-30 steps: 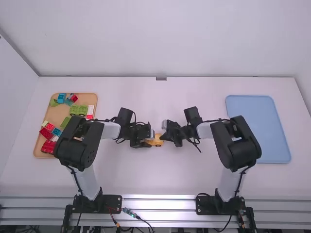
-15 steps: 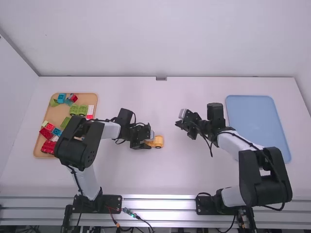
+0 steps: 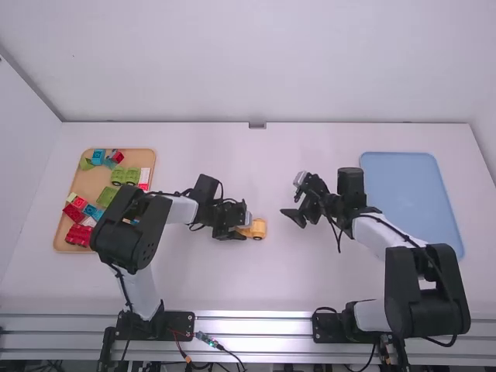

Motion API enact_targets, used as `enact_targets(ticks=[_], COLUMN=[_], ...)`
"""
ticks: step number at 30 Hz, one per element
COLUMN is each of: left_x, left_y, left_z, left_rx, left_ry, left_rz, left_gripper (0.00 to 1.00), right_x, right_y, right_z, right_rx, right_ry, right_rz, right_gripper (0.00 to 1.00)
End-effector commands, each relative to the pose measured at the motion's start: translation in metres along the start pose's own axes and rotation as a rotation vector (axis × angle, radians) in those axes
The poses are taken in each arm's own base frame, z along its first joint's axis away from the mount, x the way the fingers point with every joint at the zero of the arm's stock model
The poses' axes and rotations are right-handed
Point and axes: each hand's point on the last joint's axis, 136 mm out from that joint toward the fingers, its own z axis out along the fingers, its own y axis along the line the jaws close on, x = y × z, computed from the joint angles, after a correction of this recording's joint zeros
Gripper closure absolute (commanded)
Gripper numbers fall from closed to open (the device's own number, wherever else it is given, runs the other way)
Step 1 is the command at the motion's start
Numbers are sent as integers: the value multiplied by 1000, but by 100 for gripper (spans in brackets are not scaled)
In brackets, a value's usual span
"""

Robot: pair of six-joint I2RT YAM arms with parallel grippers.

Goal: Assemble lego blocks to make yellow taxi

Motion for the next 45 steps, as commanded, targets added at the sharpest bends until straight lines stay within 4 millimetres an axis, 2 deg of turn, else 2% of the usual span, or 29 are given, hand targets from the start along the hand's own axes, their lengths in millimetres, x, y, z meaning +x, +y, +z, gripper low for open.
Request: enact_targets(ticks=[1,4,7,8,9,10,18,22,26,28,29,34,38,40,45], left_x=[12,17,14,15,15,16,14,17,15,7,7,5,22,30,27], left_y=[-8,1,2,2,2,2,4,14,21,25,26,44,78,103,137], left_z=[6,6,6,6,6,6,6,-6,-31,-51,-54,-98,-140,-170,-209], left_rx=[13,-28,-30,-31,-31,-33,-38,-72,-97,-116,-121,-210,-420,-600,-883], left_ry=[29,57,50,50,53,54,52,109,218,277,287,457,669,788,838], left_rz=[-54,-108,-110,-110,-110,-112,-104,-126,-147,-150,-151,-151,-196,-231,-313], left_gripper=[46,43,34,25,10,1,1,1,1,1,1,1,1,1,1], right_x=[-4,-4,-4,-4,-4,-4,-4,-4,-6,-9,-9,-18,-23,-23,-23], right_y=[3,1,2,2,1,1,2,2,0,-2,-3,-10,-29,-38,-39], right_z=[-2,-3,-2,-2,-3,-3,-2,-3,-3,-3,-3,-3,-5,-7,-7], right_rx=[0,3,1,2,4,4,2,3,9,17,19,48,139,183,193], right_ry=[-9,-9,-9,-9,-9,-9,-8,-9,-17,-27,-29,-58,-65,-61,-57], right_rz=[-5,-2,-4,-4,-3,-3,-5,-7,-16,-27,-29,-34,47,79,73], right_gripper=[1,1,1,1,1,1,1,1,1,1,1,1,1,1,1])
